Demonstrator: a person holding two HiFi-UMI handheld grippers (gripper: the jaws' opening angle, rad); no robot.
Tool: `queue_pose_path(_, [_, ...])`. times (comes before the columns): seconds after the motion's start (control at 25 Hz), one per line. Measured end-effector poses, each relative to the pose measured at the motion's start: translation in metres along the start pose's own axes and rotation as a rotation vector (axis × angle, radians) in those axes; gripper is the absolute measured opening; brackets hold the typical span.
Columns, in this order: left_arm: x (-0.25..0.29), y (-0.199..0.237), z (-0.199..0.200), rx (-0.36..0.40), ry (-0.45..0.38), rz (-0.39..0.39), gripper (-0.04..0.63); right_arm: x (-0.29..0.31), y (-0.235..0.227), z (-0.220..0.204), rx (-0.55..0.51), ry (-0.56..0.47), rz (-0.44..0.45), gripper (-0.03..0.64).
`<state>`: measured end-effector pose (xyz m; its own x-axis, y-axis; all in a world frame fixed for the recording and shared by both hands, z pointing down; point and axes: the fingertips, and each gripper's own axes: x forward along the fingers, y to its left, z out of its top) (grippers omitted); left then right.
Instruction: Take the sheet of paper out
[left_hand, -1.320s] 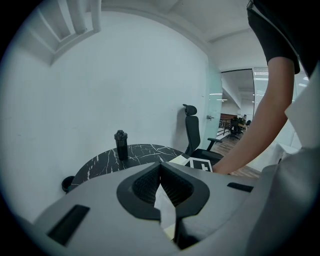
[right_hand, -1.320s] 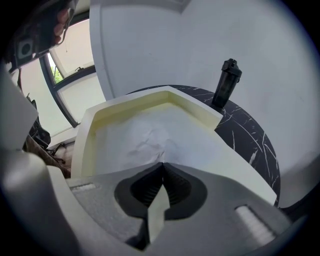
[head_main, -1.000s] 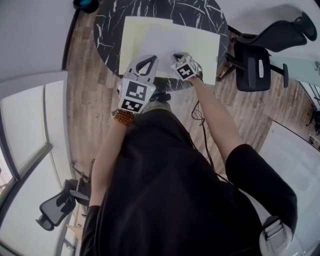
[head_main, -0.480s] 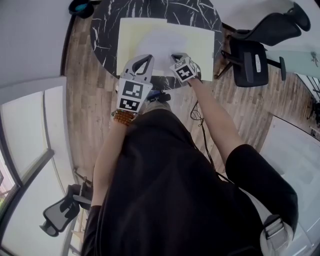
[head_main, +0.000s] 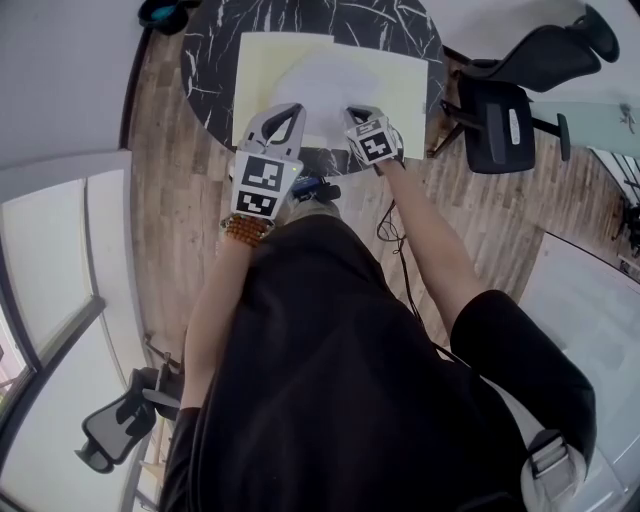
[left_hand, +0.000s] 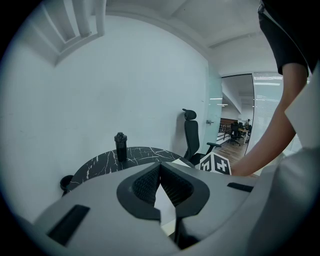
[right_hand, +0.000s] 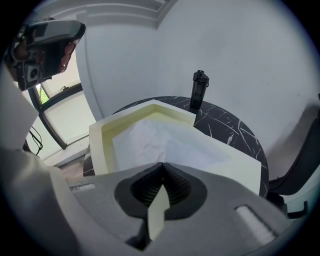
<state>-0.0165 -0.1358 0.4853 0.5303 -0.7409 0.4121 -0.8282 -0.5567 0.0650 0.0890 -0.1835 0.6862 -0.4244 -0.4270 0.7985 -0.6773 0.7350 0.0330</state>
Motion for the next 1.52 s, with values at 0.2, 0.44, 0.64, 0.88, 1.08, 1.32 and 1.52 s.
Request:
queue_pose_path(0.2, [-0.001,0.000,0.003,0.004,-0.011,-0.002,-0.005,-0.013,0.000,0.004,0.019,-0.024,-0.018,-0.002])
queue_pose_path(0.44, [-0.001,0.001,0.002,0.010,-0.013,0.004,-0.005,-0.022,-0.003,0.006,0.026,-0.052,-0.042,-0.002])
queue_pose_path(0.64, [-0.003,0.003,0.005,0.008,-0.021,0.009,-0.005,-0.034,-0.004,0.008,0.046,-0.076,-0.061,-0.002])
queue_pose_path(0.88, [-0.005,0.003,0.005,-0.004,-0.026,0.009,-0.005,-0.049,0.000,0.012,0.083,-0.112,-0.073,-0.002])
queue_pose_path(1.08, [-0.005,0.003,0.010,0.000,-0.038,0.006,-0.004,-0.059,0.001,0.016,0.115,-0.140,-0.081,-0.002])
queue_pose_path(1.32, [-0.003,0.000,0.013,0.004,-0.043,-0.006,-0.005,-0.073,0.002,0.031,0.152,-0.196,-0.089,-0.002])
queue_pose_path(1.52, [-0.002,-0.002,0.012,0.008,-0.041,-0.015,-0.004,-0.086,0.003,0.044,0.167,-0.243,-0.098,-0.002])
